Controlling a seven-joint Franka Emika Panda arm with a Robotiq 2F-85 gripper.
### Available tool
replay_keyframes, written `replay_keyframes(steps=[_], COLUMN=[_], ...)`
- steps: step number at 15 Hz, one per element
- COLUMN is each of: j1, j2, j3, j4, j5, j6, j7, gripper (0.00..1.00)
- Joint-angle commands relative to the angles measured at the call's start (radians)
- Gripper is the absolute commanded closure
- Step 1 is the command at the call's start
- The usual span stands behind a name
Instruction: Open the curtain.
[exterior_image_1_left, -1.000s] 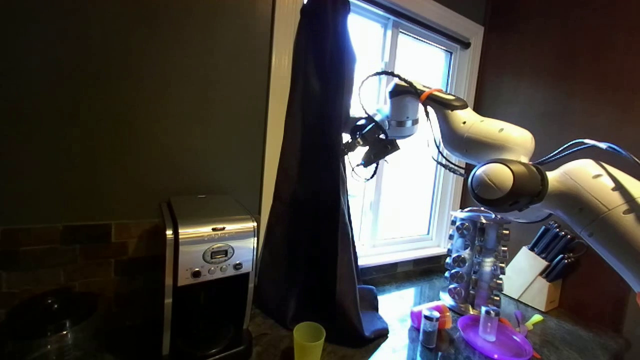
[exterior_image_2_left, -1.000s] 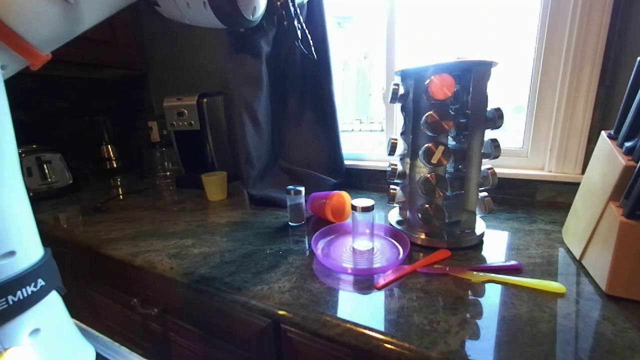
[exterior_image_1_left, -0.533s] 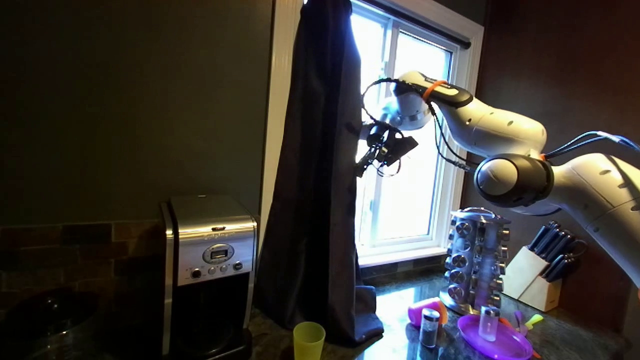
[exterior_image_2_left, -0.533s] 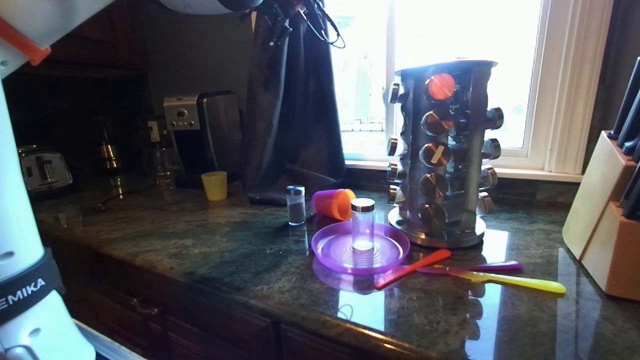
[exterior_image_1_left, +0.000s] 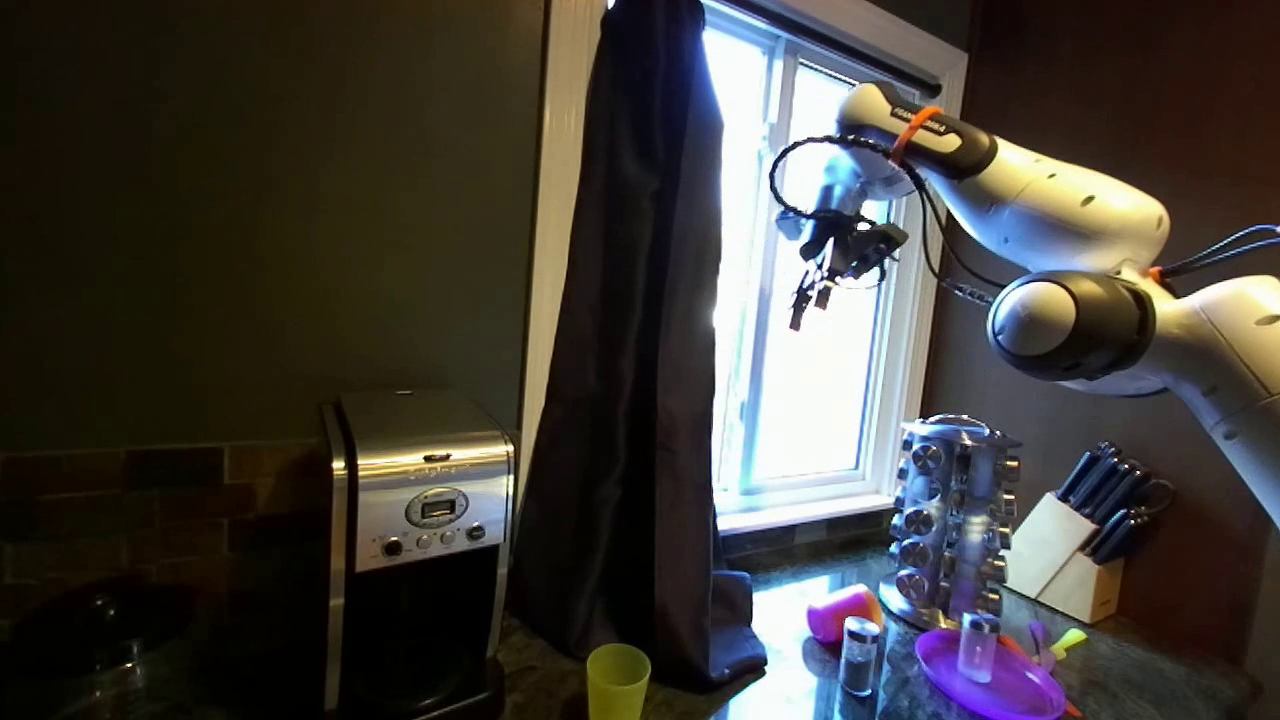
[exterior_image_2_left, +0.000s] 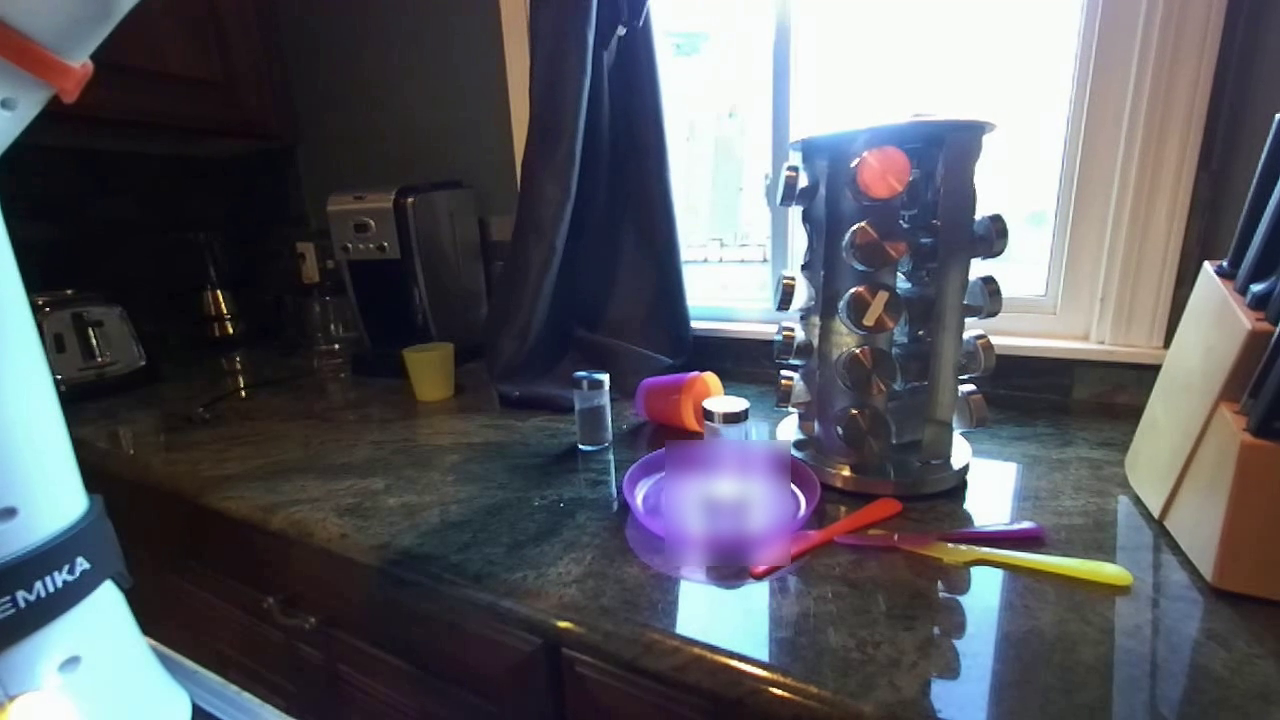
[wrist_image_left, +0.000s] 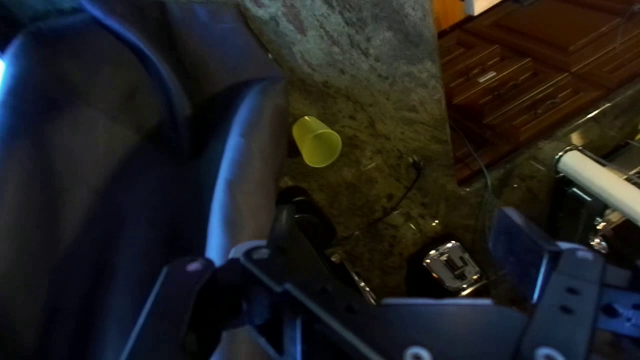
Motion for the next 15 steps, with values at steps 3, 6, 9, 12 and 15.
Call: replay_keyframes(steps=[3, 6, 9, 12, 15], j1=[-0.062, -0.085, -0.097, -0.104, -0.104], j2=[-0.122, -0.166, -0.206, -0.202, -0.205], j3=[-0.079, -0.115, -0.145, -0.137, -0.139], j4=[0.012, 0.025, 0.027, 0.027, 0.027], j5=[-0.130, -0.163, -0.187, -0.166, -0.168], j6=[0.080, 0.159, 0.271, 0.261, 0.263], j7=[-0.052, -0.022, -0.003, -0.014, -0.010], gripper=[0.00, 0.00, 0.00, 0.00, 0.00])
